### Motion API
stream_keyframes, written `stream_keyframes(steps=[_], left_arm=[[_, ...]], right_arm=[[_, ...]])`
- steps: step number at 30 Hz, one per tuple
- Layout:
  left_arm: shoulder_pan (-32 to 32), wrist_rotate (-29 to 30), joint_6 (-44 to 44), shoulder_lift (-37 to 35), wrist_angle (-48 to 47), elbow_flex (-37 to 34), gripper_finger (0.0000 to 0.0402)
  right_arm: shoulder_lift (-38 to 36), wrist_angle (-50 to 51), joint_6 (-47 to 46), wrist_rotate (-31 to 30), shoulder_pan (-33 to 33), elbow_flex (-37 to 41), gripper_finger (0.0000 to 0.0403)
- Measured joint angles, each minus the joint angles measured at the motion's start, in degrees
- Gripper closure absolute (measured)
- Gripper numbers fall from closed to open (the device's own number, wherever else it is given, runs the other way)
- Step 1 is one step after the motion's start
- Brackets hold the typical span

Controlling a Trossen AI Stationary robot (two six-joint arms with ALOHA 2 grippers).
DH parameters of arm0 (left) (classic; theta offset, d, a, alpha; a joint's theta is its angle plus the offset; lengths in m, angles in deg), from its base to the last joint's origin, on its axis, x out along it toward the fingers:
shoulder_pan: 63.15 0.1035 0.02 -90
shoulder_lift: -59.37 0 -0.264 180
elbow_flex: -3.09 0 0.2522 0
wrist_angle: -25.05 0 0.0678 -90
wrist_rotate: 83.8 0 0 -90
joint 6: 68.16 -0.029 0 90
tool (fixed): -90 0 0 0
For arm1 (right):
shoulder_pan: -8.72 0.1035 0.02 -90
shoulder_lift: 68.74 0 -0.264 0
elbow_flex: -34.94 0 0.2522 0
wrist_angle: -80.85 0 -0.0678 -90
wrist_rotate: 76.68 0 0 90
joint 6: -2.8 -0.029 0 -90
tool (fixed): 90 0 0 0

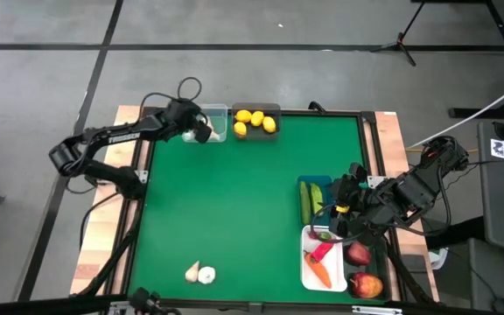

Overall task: Sort produce into baskets
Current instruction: Put the white garlic into the transparent bin

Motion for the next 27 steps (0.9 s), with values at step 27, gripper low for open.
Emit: stream_keyframes(steps=[27], left_arm=[[-71.89,1.22,26.50,-23.88,-0.33,0.00,0.0137]], right_arm=[[0.00,0.15,-0.02,1.10,0.00,0.00,0.0173]])
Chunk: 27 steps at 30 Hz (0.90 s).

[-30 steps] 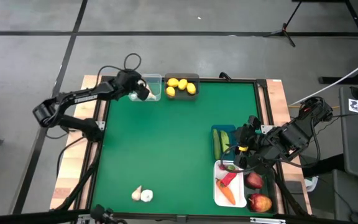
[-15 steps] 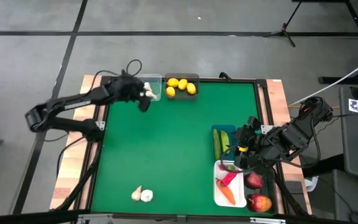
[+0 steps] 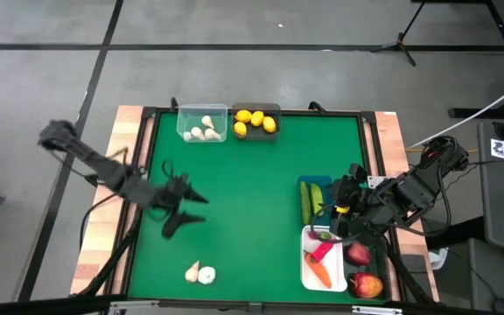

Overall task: Sort produce into baskets
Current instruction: Put the white garlic into the transparent bin

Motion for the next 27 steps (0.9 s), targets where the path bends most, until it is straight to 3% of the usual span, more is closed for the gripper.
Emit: stream_keyframes(steps=[5,9,17,21,27], left_arm=[[-15.14,15.66,4.02,10.64,9.91,0.02,0.0137],[-21.85,21.61,8.86,22.07,18.44,0.00,0.0137],[-25.30,24.08,15.35,38.89,32.02,0.00,0.0137],[-26.52,23.88,15.55,42.47,36.88,0.02,0.0137],[-27.63,23.84,20.43,45.65,36.34,0.02,0.0137]], right_arm=[[0.00,-0.02,0.00,-0.27,0.00,0.00,0.0173],[0.00,-0.02,0.00,-0.27,0.00,0.00,0.0173],[0.00,-0.68,0.00,-0.31,0.00,0.00,0.0173],[0.02,-1.87,0.00,-0.14,0.00,0.00,0.0173],[0.02,-2.79,0.00,0.28,0.00,0.00,0.0173]])
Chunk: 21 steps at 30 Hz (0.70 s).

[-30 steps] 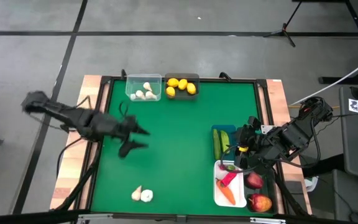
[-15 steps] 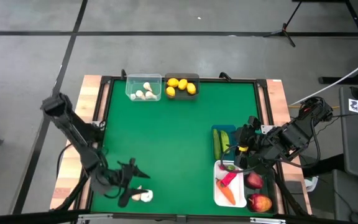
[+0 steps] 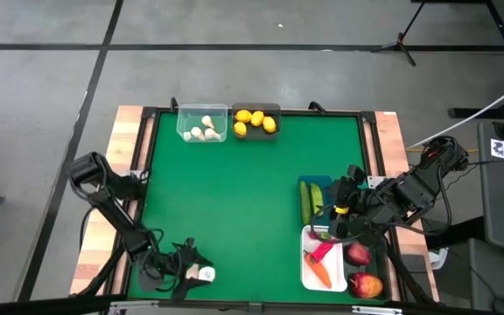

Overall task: Sort produce into baskets
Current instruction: Put the white garlic into the transparent bin

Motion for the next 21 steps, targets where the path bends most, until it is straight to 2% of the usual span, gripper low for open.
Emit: stream_keyframes(steps=[15,18,21], left_arm=[[0.06,0.00,3.42,6.25,-0.16,0.02,0.0140],[0.06,0.00,3.08,6.25,-0.12,0.02,0.0163],[0.04,-0.38,2.74,6.25,-0.13,0.02,0.0207]], right_arm=[[0.02,0.22,0.02,0.02,0.00,0.00,0.0173],[0.02,0.23,0.05,0.02,0.00,0.00,0.0173],[0.02,0.23,0.42,0.02,0.00,0.00,0.0173]])
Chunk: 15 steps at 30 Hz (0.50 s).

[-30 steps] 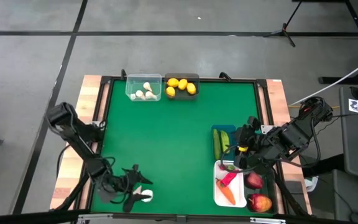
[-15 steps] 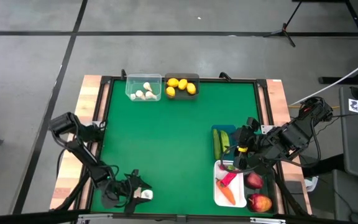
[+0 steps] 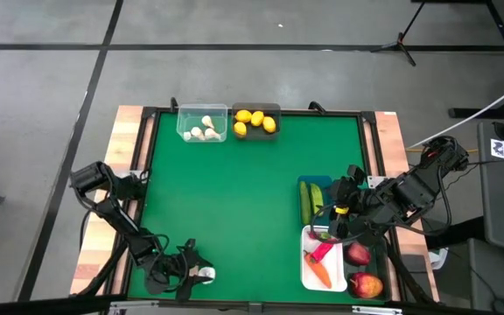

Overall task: Sort produce into baskets
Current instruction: Put the white garlic into the transparent bin

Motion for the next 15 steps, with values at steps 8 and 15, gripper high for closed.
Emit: stream_keyframes(steps=[8,15], left_arm=[[0.06,-0.21,-0.81,0.00,0.01,0.00,0.0355],[2.79,3.17,-1.32,-0.86,0.60,0.00,0.0387]], right_arm=[[0.00,0.04,0.24,0.00,0.00,0.00,0.0173],[0.00,0.08,0.82,0.00,0.00,0.00,0.0173]])
